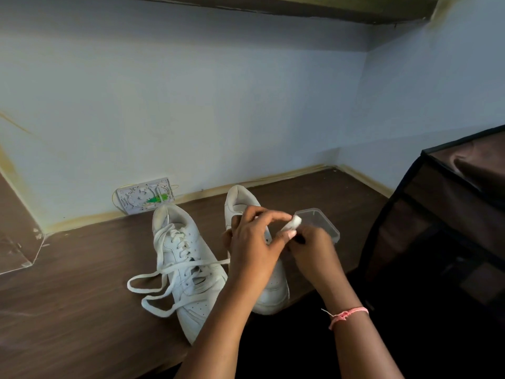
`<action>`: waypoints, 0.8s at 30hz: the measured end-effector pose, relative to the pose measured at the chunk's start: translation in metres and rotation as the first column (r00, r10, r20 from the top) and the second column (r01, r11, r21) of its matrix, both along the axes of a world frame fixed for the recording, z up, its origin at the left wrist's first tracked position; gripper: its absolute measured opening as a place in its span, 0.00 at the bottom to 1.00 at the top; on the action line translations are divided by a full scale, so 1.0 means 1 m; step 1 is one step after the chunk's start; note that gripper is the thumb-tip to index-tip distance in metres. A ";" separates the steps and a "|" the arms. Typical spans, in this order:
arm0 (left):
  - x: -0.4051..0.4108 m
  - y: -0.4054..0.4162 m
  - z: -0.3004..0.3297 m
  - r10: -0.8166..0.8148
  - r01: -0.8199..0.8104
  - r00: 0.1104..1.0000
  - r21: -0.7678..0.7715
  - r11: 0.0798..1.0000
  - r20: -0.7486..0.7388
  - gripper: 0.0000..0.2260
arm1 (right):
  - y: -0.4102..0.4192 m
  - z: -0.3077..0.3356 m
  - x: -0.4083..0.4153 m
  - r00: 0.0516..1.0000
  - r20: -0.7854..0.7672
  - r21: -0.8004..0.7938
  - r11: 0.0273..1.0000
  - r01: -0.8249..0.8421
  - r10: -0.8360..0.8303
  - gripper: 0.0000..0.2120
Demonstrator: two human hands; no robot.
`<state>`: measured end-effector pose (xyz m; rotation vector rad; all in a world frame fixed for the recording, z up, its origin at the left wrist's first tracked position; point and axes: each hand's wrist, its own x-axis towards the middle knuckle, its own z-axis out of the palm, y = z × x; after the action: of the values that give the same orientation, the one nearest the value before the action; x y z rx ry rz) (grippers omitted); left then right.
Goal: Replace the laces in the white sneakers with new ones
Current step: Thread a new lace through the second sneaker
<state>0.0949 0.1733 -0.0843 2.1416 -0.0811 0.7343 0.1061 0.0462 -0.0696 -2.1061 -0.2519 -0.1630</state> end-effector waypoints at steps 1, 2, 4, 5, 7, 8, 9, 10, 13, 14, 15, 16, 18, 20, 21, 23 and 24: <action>-0.001 0.006 0.000 -0.008 0.013 0.998 0.077 0.997 -0.069 0.20 | -0.002 -0.002 0.001 0.999 0.000 0.017 0.999 0.043 -0.043 0.09; -0.003 0.011 -0.001 0.008 0.022 0.988 0.194 0.981 -0.153 0.24 | -0.003 -0.003 0.002 0.997 -0.020 0.053 0.996 0.077 -0.076 0.09; -0.007 0.019 -0.004 0.112 0.033 0.947 0.440 0.897 -0.300 0.30 | -0.003 -0.005 0.003 0.989 -0.093 0.125 0.984 0.125 -0.114 0.09; -0.008 0.020 -0.005 0.145 0.038 0.934 0.496 0.867 -0.326 0.30 | -0.002 -0.006 0.004 0.983 -0.136 0.181 0.972 0.150 -0.127 0.09; -0.010 0.020 -0.006 0.154 0.044 0.927 0.506 0.862 -0.343 0.30 | -0.002 -0.003 0.006 0.968 -0.198 0.373 0.901 0.220 -0.154 0.09; -0.011 0.020 -0.007 0.143 0.053 0.926 0.496 0.867 -0.348 0.30 | -0.006 0.002 0.006 0.961 -0.204 0.497 0.827 0.265 -0.185 0.09; -0.011 0.021 -0.007 0.130 0.062 0.926 0.483 0.873 -0.354 0.29 | -0.011 0.010 0.006 0.956 -0.197 0.617 0.731 0.292 -0.216 0.09; -0.011 0.022 -0.008 0.120 0.066 0.926 0.467 0.882 -0.358 0.29 | -0.018 0.018 0.005 0.954 -0.184 0.720 0.628 0.294 -0.236 0.09; -0.010 0.024 -0.010 0.105 0.069 0.923 0.431 0.900 -0.369 0.31 | -0.034 0.033 0.005 0.975 -0.140 0.833 0.512 0.209 -0.172 0.08; -0.010 0.024 -0.010 0.104 0.069 0.924 0.427 0.902 -0.368 0.32 | -0.033 0.030 0.006 0.981 -0.143 0.796 0.573 0.195 -0.134 0.07; -0.010 0.024 -0.009 0.102 0.069 0.925 0.426 0.902 -0.366 0.33 | -0.030 0.026 0.006 0.981 -0.151 0.698 0.690 0.192 -0.120 0.07; -0.009 0.025 -0.009 0.102 0.068 0.926 0.426 0.902 -0.364 0.34 | -0.027 0.017 0.008 0.982 -0.141 0.510 0.841 0.181 -0.125 0.07; -0.010 0.025 -0.009 0.105 0.058 0.931 0.424 0.904 -0.350 0.35 | -0.014 0.003 0.006 0.991 -0.122 0.074 0.995 0.060 -0.051 0.04; -0.012 0.025 -0.010 0.109 0.052 0.934 0.430 0.901 -0.340 0.35 | 0.002 -0.007 0.000 0.988 -0.151 -0.078 0.996 -0.039 0.027 0.02; -0.013 0.024 -0.010 0.111 0.050 0.935 0.436 0.899 -0.337 0.34 | 0.010 -0.010 -0.003 0.990 -0.138 -0.081 0.996 -0.036 0.025 0.02; -0.013 0.022 -0.010 0.117 0.044 0.934 0.432 0.901 -0.339 0.33 | 0.016 -0.015 -0.004 0.999 -0.016 -0.132 0.990 0.047 -0.049 0.04; -0.013 0.022 -0.009 0.118 0.040 0.932 0.423 0.905 -0.342 0.34 | 0.016 -0.015 -0.004 0.997 0.028 -0.180 0.981 0.075 -0.071 0.06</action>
<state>0.0823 0.1954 -0.0936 2.6732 0.0007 0.3491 0.1026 0.0626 -0.0842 -2.2969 -0.2089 -0.2139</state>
